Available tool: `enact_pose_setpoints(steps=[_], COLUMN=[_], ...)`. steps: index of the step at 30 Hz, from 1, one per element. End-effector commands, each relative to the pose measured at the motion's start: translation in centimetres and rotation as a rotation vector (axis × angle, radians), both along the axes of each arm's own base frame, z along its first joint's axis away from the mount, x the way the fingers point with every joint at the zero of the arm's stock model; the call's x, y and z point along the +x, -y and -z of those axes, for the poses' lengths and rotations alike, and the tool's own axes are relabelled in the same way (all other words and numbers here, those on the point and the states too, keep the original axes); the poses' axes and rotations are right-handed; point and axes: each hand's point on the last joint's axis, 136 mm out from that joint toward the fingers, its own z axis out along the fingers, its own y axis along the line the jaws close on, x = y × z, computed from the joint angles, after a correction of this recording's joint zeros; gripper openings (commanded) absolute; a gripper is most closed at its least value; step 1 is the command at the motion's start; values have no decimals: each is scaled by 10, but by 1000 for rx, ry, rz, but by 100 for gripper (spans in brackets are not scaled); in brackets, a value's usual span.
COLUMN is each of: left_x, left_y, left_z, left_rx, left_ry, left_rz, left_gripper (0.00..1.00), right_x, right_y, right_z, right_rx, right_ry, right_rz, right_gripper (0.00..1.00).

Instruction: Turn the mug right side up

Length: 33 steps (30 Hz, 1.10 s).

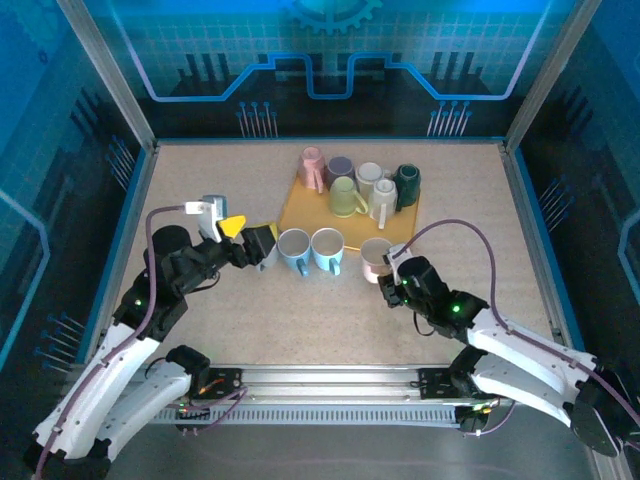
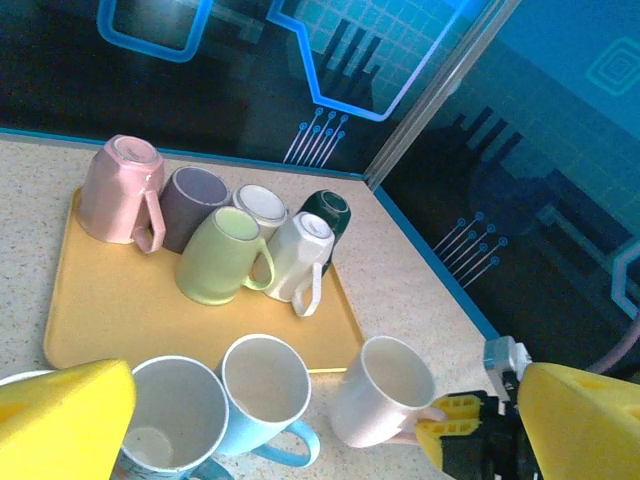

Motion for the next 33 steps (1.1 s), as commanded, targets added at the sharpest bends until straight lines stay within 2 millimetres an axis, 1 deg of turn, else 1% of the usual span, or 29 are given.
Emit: enact_pose_setpoints(steps=[1, 5, 7, 8, 16, 22, 26, 33], left_x=[-6, -8, -8, -9, -10, -10, -11, -11], left_y=[8, 12, 13, 13, 15, 14, 15, 15], left_z=[-4, -5, -5, -5, -5, -4, -4, -2], left_rx=[-1, -8, -8, -8, -4, -1, -2, 3], left_ry=[41, 46, 45, 45, 44, 41, 39, 37], left_rz=[56, 78, 80, 83, 90, 86, 93, 88], left_gripper=[99, 99, 99, 99, 99, 99, 99, 99], right_x=[27, 30, 31, 33, 37, 41, 44, 49], right_y=[-17, -23, -22, -24, -26, -30, -28, -31], right_z=[-43, -31, -24, -27, -9, 0, 7, 15], right_rx=[89, 84, 85, 107, 97, 96, 94, 85], right_ry=[214, 227, 225, 245, 231, 215, 199, 180], right_rz=[10, 3, 16, 23, 36, 40, 67, 74], right_gripper=[7, 7, 7, 7, 7, 9, 10, 15])
